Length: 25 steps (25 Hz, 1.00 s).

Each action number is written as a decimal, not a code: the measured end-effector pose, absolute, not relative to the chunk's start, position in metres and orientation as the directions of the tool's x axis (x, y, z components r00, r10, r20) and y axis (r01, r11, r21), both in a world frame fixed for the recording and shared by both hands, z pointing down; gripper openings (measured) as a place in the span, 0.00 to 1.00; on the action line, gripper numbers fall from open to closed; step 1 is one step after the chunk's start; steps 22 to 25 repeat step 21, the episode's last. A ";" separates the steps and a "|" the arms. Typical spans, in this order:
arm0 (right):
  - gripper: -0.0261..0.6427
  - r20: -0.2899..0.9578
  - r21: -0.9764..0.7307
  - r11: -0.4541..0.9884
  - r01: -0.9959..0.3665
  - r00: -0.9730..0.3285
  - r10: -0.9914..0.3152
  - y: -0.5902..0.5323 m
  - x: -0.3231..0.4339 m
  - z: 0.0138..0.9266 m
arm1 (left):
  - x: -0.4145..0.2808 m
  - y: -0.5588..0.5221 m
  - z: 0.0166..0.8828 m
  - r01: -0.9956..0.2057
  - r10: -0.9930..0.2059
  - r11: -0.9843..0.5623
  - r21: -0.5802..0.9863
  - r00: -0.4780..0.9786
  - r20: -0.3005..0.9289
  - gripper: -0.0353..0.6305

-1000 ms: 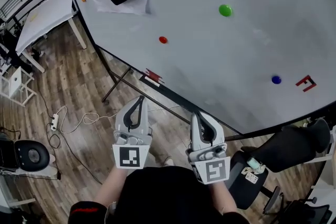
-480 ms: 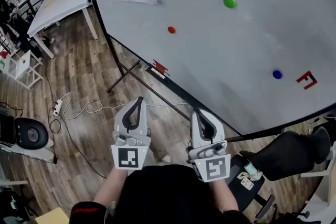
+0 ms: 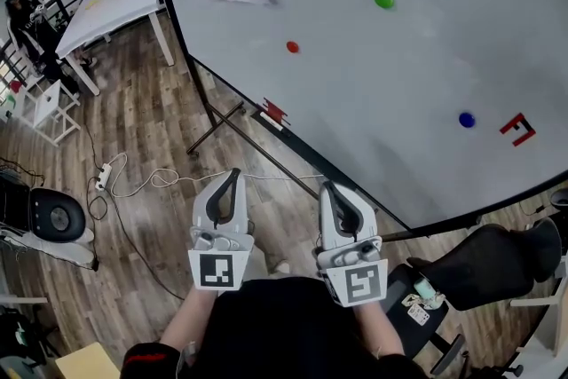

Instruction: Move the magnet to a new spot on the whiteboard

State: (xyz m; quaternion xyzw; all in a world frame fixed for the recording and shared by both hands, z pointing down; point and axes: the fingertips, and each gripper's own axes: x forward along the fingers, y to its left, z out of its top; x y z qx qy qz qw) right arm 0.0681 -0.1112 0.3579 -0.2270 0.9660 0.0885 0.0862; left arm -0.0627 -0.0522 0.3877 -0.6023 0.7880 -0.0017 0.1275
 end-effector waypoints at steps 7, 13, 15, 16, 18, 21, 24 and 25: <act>0.04 -0.211 0.130 0.886 -0.444 -0.886 -0.413 -0.108 0.074 0.356 | -0.054 -0.049 0.385 -0.947 -0.948 0.279 -0.160 -0.244 -0.204 0.05; 0.04 -0.233 0.131 0.890 -0.437 -0.886 -0.401 -0.106 0.076 0.352 | -0.052 -0.045 0.385 -0.943 -0.948 0.283 -0.174 -0.248 -0.199 0.05; 0.04 -0.221 0.136 0.891 -0.434 -0.889 -0.400 -0.106 0.076 0.354 | -0.051 -0.046 0.387 -0.942 -0.949 0.283 -0.179 -0.247 -0.196 0.05; 0.04 -0.209 0.139 0.891 -0.433 -0.892 -0.401 -0.106 0.076 0.356 | -0.051 -0.046 0.387 -0.942 -0.950 0.281 -0.184 -0.245 -0.194 0.05; 0.04 -0.199 0.143 0.891 -0.432 -0.894 -0.402 -0.105 0.075 0.357 | -0.051 -0.045 0.386 -0.942 -0.949 0.280 -0.187 -0.242 -0.201 0.05; 0.04 -0.200 0.146 0.890 -0.432 -0.894 -0.401 -0.104 0.073 0.356 | -0.053 -0.044 0.384 -0.946 -0.945 0.286 -0.156 -0.251 -0.209 0.05; 0.04 -0.200 0.146 0.890 -0.432 -0.894 -0.401 -0.104 0.073 0.356 | -0.053 -0.044 0.384 -0.946 -0.945 0.286 -0.156 -0.251 -0.209 0.05; 0.04 -0.200 0.146 0.890 -0.432 -0.894 -0.401 -0.104 0.073 0.356 | -0.053 -0.044 0.384 -0.946 -0.945 0.286 -0.156 -0.251 -0.209 0.05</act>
